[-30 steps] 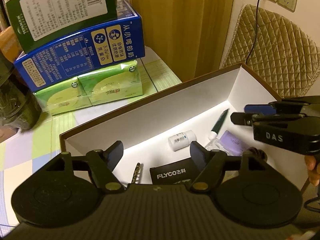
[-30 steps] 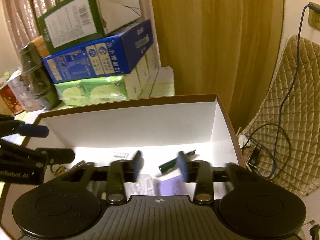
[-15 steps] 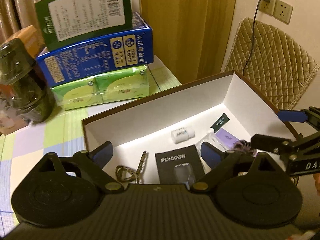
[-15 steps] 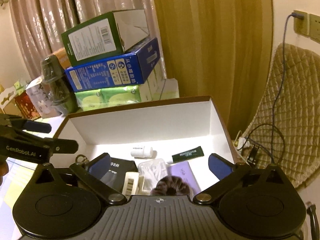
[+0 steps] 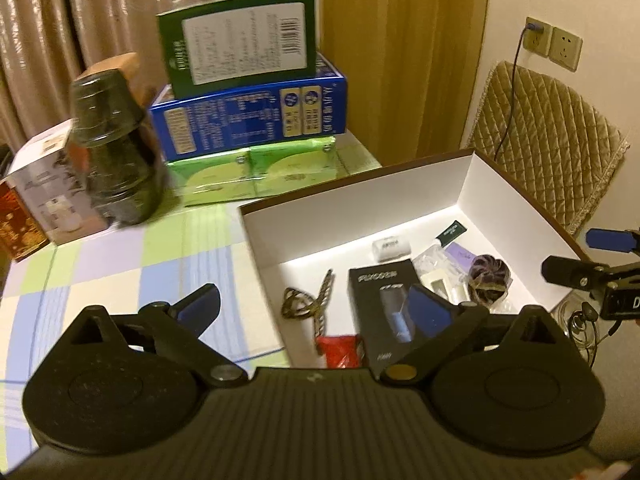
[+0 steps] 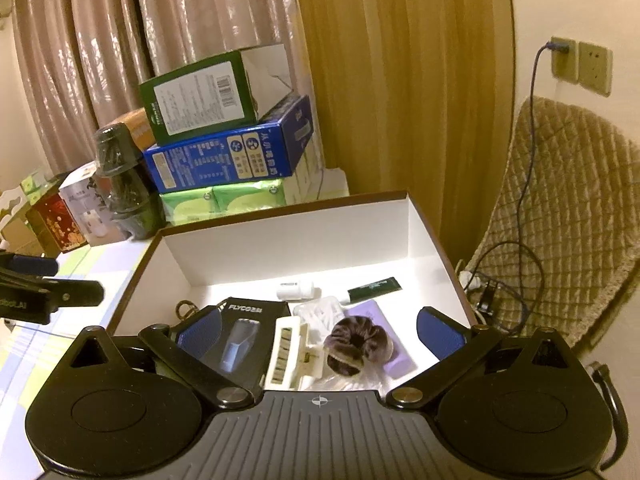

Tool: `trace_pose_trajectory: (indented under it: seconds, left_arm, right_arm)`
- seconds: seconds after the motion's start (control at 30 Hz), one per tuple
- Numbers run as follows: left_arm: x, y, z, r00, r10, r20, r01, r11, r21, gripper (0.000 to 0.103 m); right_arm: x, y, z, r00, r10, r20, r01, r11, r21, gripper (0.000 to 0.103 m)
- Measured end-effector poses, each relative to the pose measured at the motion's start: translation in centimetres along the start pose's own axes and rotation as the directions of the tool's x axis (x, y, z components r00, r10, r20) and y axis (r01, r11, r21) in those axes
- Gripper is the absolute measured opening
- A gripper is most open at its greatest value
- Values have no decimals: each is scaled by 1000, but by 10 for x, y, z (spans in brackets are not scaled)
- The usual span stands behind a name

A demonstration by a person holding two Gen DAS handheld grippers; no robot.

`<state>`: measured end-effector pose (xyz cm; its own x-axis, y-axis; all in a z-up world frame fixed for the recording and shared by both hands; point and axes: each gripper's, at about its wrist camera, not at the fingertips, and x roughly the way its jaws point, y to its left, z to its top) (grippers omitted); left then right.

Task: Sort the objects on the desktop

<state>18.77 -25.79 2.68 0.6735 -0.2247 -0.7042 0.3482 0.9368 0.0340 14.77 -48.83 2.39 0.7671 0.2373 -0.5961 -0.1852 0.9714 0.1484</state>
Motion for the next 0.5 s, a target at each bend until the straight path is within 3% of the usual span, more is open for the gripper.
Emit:
trace_pose_trajectory:
  seconds: [0.5]
  left_arm:
    - [-88,38,-64,999,25,32,-23,998,-60,102]
  right_arm:
    - [-63,51,-38,1000,-7,6,6,998,63,101]
